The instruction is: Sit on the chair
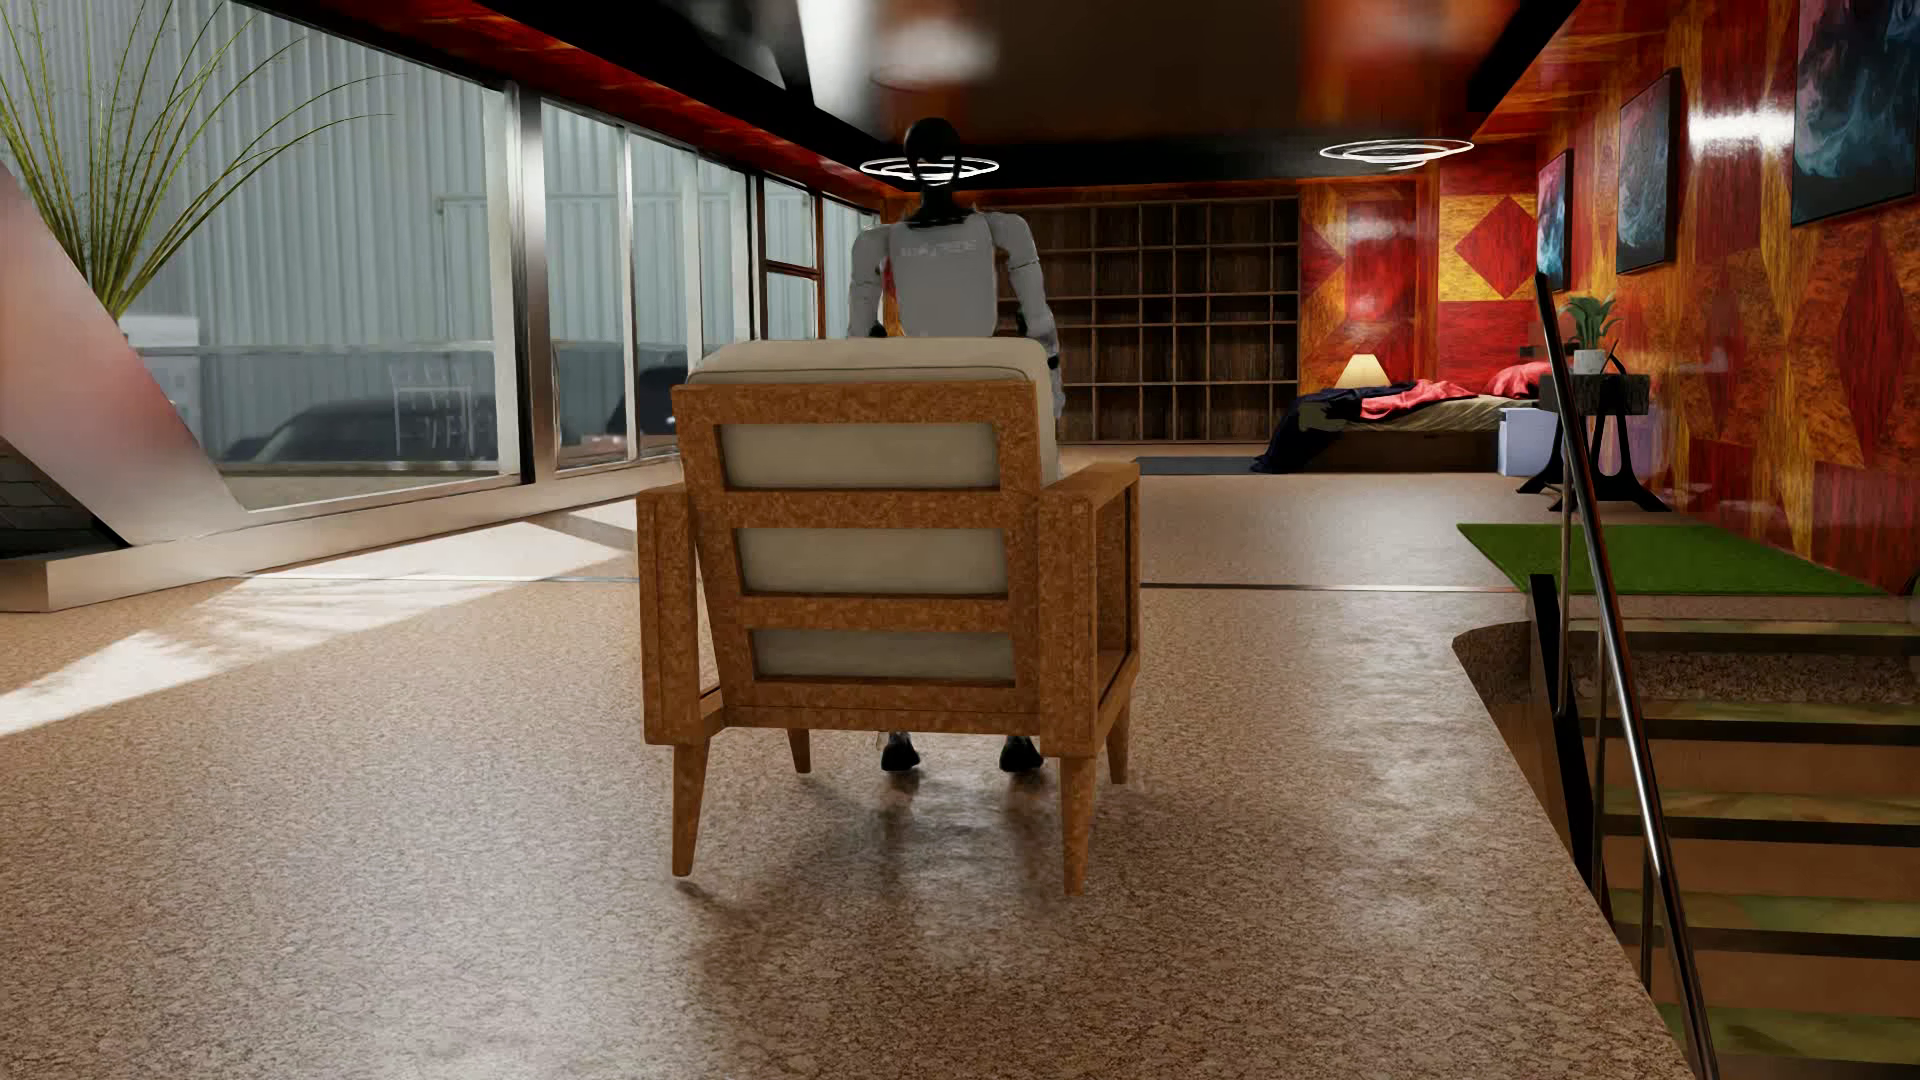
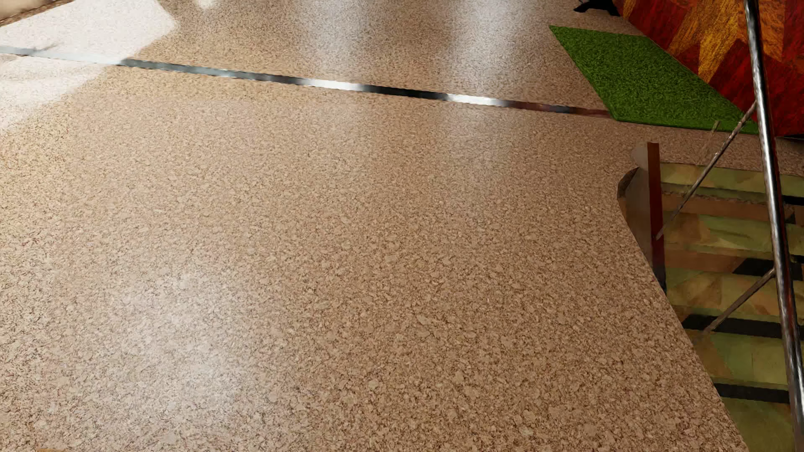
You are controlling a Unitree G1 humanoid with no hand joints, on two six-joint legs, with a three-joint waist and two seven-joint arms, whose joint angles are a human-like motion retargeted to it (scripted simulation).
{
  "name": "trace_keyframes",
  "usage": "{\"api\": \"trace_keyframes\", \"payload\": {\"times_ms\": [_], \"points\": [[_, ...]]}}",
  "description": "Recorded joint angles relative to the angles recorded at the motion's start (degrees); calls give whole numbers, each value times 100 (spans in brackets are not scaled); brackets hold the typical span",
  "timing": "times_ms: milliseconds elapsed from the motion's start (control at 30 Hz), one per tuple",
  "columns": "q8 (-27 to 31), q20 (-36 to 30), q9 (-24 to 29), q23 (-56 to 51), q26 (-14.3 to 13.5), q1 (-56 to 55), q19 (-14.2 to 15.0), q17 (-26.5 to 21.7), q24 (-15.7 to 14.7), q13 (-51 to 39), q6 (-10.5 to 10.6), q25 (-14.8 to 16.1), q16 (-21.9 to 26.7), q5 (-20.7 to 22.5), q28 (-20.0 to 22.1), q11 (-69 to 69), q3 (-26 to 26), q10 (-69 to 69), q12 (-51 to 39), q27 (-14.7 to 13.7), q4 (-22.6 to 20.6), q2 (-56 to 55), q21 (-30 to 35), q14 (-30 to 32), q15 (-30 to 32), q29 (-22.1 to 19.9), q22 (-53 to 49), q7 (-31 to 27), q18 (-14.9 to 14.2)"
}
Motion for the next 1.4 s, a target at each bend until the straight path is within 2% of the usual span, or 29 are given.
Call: {"api": "trace_keyframes", "payload": {"times_ms": [33,67,100,133,167,233,300,367,567,700,767,867,933,1033,1100,1167,1200,1267,1400], "points": [[-14,-72,23,-90,126,-13,-15,2,-141,-47,-14,-150,171,8,42,3,19,5,-98,-44,-4,-4,46,15,-5,-58,-52,-7,17],[-35,-153,25,-123,188,-5,-11,-161,-80,-109,-9,-66,401,2,-52,3,21,22,-123,24,12,22,76,11,-15,-115,-212,15,-12],[-48,-215,8,-138,53,-19,22,-350,126,-191,0,-37,640,-12,-216,4,15,19,-151,-36,30,1,86,14,-7,62,-344,31,-38],[-66,-216,1,-203,-68,-22,23,-543,333,-259,7,-222,854,-8,-312,17,18,19,-173,-136,25,-13,122,11,-11,280,-434,50,-29],[-76,-170,9,-208,-109,25,16,-704,421,-296,15,-340,1008,0,-361,16,20,7,-184,-184,15,15,189,5,-9,318,-400,68,-13],[-67,-77,-2,148,-3,52,3,-853,278,-359,12,-370,1135,6,-82,10,12,5,-212,-278,20,41,110,-8,-11,-43,-14,75,-22],[-79,63,-17,750,150,90,3,-831,26,-390,2,-102,1123,12,346,-12,12,0,-216,-204,35,86,-80,-24,-16,-683,437,120,-46],[-77,144,-44,1125,213,119,-3,-788,-19,-370,2,171,1087,21,557,33,15,-3,-170,-101,34,63,-204,-40,-24,-1072,641,141,-33],[-67,88,-69,605,41,116,19,-681,216,-56,-9,-138,811,10,262,-15,13,-3,53,-266,30,86,-111,-47,-4,-609,207,126,-27],[-62,-158,60,441,97,97,8,-394,171,-72,-17,-63,419,-3,126,53,3,-4,-49,-174,11,32,-12,-2,19,-458,89,110,-4],[-31,-261,183,336,104,87,-11,-332,160,-155,-8,93,341,-5,-33,200,0,-13,-127,-58,-15,-66,85,47,11,-313,-85,94,43],[-27,-526,509,-26,146,-112,-36,-343,143,-418,-12,73,466,-22,-370,479,-16,308,-457,69,-31,-248,328,18,21,-98,-332,70,82],[10,-794,712,-225,62,-383,-55,-384,283,-666,2,-21,590,-48,-668,915,-42,641,-723,100,-43,-582,592,-20,-45,-36,-552,10,125],[93,-1215,1215,-608,-20,-932,42,-532,464,-1211,1,-171,740,-167,-825,1882,-51,1239,-1221,37,-23,-1374,1073,-82,-203,-4,-920,-96,92],[97,-1578,1628,-880,-75,-1501,126,-685,532,-1621,14,-150,846,-270,-869,2394,-57,1745,-1653,2,28,-1954,1307,-122,-270,-76,-1228,-161,-12],[115,-2136,2104,-1112,-116,-1990,217,-812,658,-2013,27,-123,938,-334,-670,2767,-53,2180,-2118,-25,96,-2438,1580,-292,-285,-408,-1486,-200,-53],[196,-2081,2406,-1135,-582,-2253,229,-857,639,-2218,85,-178,1023,-302,-942,3022,-55,2462,-2484,-484,162,-2738,1716,-625,-355,-376,-1502,-358,-49],[224,-2609,2844,-1361,-678,-2762,372,-1022,789,-2628,100,-223,1079,-389,-811,3479,-52,2947,-3000,-592,299,-3309,2044,-858,-399,-467,-1604,-387,-102],[350,-3547,3731,-2366,-845,-4073,669,-1655,1095,-3551,216,-473,1171,-614,-381,4861,-114,4247,-4084,-943,653,-4665,2709,-734,-710,-308,-1749,-481,-678]]}}
